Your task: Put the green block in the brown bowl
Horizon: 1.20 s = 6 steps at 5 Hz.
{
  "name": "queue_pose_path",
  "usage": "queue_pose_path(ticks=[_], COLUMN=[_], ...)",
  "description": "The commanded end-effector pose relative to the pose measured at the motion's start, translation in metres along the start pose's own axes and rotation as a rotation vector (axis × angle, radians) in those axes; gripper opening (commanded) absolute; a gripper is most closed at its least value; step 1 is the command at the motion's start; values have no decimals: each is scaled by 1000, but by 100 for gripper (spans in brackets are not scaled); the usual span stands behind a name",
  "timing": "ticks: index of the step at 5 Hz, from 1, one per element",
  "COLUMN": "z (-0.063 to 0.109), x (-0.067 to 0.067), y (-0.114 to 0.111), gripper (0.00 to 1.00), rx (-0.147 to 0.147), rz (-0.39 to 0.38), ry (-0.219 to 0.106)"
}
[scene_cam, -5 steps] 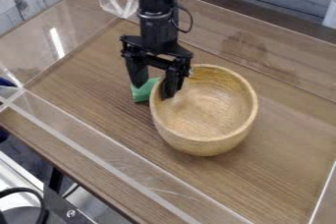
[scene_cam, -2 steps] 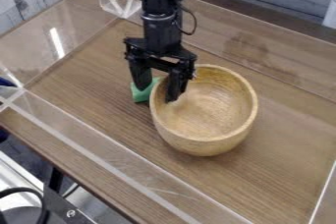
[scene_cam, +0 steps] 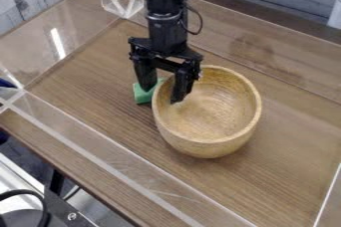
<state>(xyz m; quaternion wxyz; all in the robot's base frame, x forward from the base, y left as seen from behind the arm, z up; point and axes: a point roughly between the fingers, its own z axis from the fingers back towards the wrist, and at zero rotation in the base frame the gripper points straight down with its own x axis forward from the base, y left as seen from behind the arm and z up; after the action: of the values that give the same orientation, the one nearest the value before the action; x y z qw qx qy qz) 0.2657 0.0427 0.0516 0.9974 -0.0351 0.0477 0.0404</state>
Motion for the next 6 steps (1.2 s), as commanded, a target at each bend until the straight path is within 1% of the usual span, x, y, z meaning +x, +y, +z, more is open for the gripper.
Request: queue_pose_path(ticks=[1, 4, 6], z=[16, 6, 1], x=[5, 6, 6], y=[-4, -4, -4], gripper=[100, 100, 100], rx=[6, 19, 25], rz=[-13, -13, -16], ry=[-60, -47, -47])
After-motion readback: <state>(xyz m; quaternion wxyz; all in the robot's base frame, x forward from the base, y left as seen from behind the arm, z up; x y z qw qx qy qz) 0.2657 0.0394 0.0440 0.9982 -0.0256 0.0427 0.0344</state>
